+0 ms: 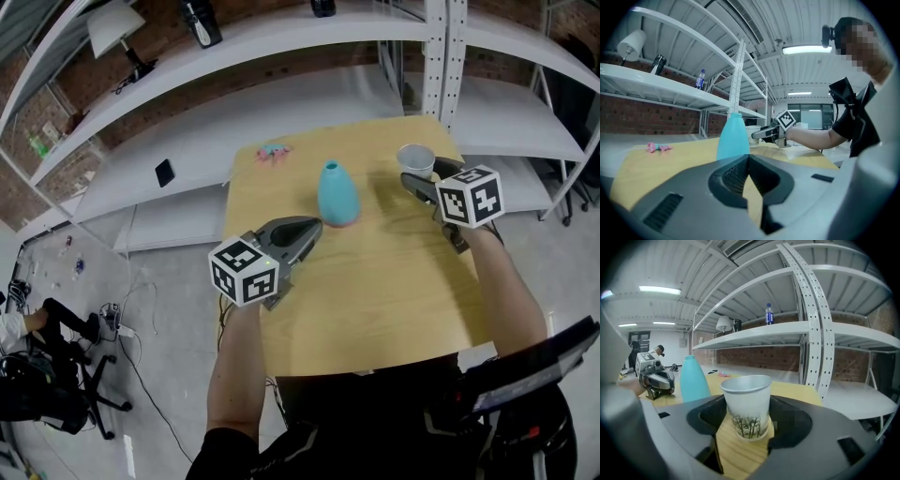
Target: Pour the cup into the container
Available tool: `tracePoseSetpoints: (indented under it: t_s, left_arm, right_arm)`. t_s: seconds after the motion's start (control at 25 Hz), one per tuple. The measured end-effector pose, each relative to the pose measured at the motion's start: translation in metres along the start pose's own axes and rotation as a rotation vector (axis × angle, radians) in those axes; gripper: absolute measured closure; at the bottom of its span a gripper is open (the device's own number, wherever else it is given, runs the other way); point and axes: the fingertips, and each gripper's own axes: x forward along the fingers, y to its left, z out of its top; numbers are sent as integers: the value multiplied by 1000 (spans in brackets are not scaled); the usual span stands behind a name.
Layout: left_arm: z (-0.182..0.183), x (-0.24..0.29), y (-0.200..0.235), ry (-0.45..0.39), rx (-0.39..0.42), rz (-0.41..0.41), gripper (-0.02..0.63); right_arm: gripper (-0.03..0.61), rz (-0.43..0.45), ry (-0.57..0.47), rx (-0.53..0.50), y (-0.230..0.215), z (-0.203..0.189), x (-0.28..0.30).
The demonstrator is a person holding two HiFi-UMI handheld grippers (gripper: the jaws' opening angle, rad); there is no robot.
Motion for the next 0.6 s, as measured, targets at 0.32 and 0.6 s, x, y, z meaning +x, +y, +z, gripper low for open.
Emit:
tracePoseSetpoints:
  t_s: [0.32, 0.6]
  left_arm:
    - [0, 1, 0, 8, -3, 1, 612]
    - [0, 0, 2, 8, -3, 2, 612]
  right_arm:
    - [293, 7, -2, 59, -6, -15, 7]
    - [293, 27, -8, 79, -6, -17, 8]
